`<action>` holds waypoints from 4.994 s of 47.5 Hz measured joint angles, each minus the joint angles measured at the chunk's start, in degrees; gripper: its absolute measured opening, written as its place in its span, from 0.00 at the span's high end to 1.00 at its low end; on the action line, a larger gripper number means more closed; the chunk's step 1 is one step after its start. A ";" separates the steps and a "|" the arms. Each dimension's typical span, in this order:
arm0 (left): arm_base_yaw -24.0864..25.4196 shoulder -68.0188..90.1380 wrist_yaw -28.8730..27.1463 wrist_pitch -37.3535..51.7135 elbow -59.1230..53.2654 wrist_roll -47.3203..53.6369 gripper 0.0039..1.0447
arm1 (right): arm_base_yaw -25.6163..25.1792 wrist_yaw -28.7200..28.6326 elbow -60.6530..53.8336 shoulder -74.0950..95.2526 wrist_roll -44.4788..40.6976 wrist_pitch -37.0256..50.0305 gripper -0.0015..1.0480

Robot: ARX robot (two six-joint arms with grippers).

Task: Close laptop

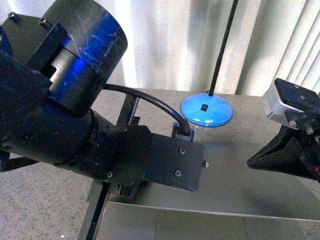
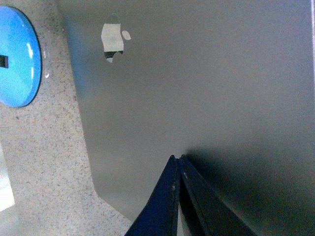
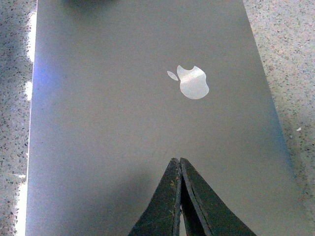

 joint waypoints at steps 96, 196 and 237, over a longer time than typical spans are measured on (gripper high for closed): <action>17.84 -36.00 -2.12 28.63 -19.98 -57.79 0.97 | -2.73 34.16 -30.84 -31.52 62.58 68.11 0.97; 27.32 -102.66 -9.99 2.64 -51.15 -78.53 0.97 | -0.92 44.28 -57.48 -108.24 72.61 20.92 0.97; 27.32 -102.73 -9.99 2.64 -51.15 -78.55 0.06 | -0.92 44.28 -57.48 -108.28 72.63 20.92 0.07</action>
